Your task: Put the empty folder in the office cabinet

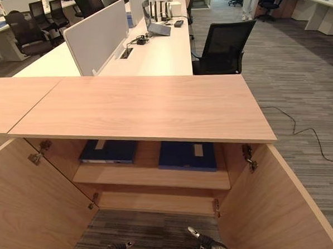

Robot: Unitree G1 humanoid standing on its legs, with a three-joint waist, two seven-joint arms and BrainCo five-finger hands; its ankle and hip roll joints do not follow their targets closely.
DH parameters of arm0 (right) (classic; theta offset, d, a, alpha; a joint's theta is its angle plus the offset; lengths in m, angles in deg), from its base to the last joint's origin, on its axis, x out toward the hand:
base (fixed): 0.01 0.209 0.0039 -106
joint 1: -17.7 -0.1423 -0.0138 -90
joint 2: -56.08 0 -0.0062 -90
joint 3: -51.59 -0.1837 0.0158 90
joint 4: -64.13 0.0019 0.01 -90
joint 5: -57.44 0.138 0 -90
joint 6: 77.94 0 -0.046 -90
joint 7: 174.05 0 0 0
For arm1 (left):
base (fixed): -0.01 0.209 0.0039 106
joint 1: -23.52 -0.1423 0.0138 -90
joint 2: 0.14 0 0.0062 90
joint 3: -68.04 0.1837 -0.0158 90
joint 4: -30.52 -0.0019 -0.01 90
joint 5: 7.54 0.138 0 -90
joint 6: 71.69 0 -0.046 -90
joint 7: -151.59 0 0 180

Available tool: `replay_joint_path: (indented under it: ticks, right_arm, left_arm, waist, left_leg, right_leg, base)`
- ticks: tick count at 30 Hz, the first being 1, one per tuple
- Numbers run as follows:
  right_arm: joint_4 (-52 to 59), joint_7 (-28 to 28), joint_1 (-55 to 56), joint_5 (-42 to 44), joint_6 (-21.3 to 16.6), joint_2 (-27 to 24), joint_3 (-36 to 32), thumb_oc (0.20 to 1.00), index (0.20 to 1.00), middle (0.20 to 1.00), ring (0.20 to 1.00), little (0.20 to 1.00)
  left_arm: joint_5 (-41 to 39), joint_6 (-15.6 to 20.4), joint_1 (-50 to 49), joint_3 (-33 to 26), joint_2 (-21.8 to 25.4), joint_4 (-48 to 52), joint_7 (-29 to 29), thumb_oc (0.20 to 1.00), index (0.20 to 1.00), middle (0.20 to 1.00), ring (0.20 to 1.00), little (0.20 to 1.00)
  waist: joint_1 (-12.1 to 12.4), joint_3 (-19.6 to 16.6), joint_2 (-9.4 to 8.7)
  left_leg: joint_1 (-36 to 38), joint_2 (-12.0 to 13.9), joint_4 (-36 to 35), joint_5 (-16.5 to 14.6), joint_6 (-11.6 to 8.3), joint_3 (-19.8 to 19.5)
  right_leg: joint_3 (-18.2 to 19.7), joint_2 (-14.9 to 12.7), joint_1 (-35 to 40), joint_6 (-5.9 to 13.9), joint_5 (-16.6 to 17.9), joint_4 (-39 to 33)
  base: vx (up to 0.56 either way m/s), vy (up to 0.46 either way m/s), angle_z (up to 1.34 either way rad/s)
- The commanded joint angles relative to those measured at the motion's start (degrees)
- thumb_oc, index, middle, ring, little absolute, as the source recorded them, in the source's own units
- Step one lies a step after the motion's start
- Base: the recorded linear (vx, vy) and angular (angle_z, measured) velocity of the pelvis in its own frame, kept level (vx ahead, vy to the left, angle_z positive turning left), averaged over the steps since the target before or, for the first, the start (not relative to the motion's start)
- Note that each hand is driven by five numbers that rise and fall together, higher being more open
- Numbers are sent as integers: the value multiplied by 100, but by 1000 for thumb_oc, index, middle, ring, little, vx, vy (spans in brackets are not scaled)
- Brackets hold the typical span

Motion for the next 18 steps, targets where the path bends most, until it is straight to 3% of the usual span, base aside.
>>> replay_joint_path:
  ticks: [1, 18]
  right_arm:
    - [-702, -55, 95, -241, 80, 277, -119, 1000, 1000, 1000, 1000, 1000]
    - [-739, 8, 143, -336, 11, 190, -19, 1000, 1000, 1000, 1000, 1000]
  left_arm:
    - [146, 42, -64, -35, -196, -599, -91, 1000, 1000, 1000, 1000, 1000]
    - [201, 95, -64, 12, -292, -998, -38, 1000, 1000, 1000, 1000, 1000]
  waist:
    - [55, -349, -140]
    - [-20, -403, -79]
  left_leg:
    - [-307, -126, 7, 101, -44, -77]
    - [-182, -114, 7, 18, -39, -158]
  right_leg:
    - [82, 246, -162, -328, -169, 7]
    - [111, 272, -34, -387, -246, 7]
  base:
    - [0, 0, 0]
    - [9, -10, 1]
